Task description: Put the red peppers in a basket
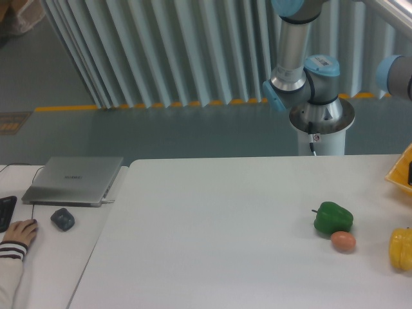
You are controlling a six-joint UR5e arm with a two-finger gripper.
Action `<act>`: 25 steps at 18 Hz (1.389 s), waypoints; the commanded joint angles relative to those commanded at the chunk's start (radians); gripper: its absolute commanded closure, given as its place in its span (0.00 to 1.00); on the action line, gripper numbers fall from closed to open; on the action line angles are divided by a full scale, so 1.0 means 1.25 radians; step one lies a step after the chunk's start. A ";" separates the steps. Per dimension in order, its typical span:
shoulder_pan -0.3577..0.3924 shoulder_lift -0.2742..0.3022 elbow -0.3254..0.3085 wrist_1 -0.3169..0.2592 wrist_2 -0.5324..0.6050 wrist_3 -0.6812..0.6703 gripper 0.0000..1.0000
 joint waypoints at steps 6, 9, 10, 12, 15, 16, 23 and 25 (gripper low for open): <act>0.006 -0.060 0.012 0.052 0.076 -0.082 0.00; 0.005 -0.075 0.012 0.053 0.083 -0.151 0.00; 0.005 -0.081 0.012 0.053 0.083 -0.178 0.00; 0.002 -0.091 0.012 0.053 0.083 -0.234 0.00; 0.001 -0.098 0.012 0.054 0.083 -0.264 0.00; 0.001 -0.103 0.012 0.054 0.083 -0.265 0.00; 0.001 -0.151 0.021 0.090 0.110 -0.273 0.00; 0.000 -0.162 0.020 0.110 0.113 -0.276 0.00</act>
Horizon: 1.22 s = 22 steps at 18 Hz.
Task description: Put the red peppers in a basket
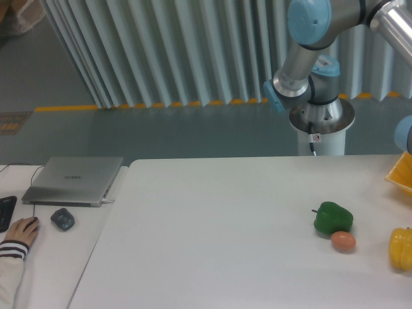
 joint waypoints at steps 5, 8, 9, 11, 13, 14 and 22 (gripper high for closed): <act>-0.009 -0.028 0.010 0.011 0.027 -0.033 0.00; -0.010 -0.036 0.010 0.012 0.027 -0.034 0.00; -0.010 -0.039 0.010 0.012 0.028 -0.037 0.00; -0.011 -0.042 0.010 0.012 0.033 -0.039 0.00; -0.011 -0.047 0.010 0.014 0.034 -0.038 0.00; -0.011 -0.048 0.010 0.014 0.036 -0.038 0.00; -0.026 -0.059 0.010 0.016 0.049 -0.031 0.37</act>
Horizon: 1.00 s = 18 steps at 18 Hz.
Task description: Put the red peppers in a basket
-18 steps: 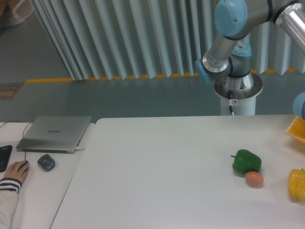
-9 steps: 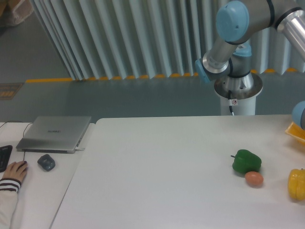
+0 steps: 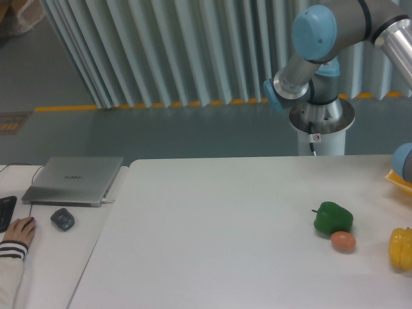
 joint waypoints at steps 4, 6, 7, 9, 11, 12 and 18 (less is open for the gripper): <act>0.000 0.005 0.000 0.001 -0.002 -0.002 0.53; -0.004 0.022 -0.001 0.001 -0.016 -0.002 0.53; -0.005 0.038 -0.005 0.000 -0.029 -0.002 0.53; -0.009 0.076 -0.017 -0.004 -0.065 -0.002 0.53; -0.012 0.124 -0.046 -0.006 -0.105 -0.002 0.53; -0.012 0.141 -0.058 -0.009 -0.118 -0.002 0.53; -0.023 0.250 -0.125 -0.093 -0.134 0.138 0.53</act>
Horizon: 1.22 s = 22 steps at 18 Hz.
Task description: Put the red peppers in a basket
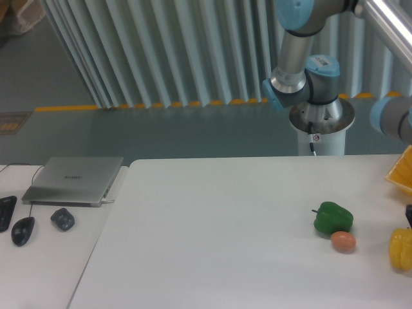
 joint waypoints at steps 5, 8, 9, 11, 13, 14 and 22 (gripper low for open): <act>0.028 0.021 -0.005 -0.079 0.064 0.280 0.53; 0.048 0.031 -0.005 -0.100 0.098 0.394 0.53; 0.061 0.037 -0.005 -0.104 0.110 0.428 0.53; 0.078 0.047 -0.005 -0.107 0.118 0.491 0.53; 0.105 0.049 -0.005 -0.113 0.118 0.540 0.53; 0.124 0.049 -0.005 -0.114 0.118 0.584 0.53; 0.198 0.046 -0.006 -0.107 0.120 0.780 0.52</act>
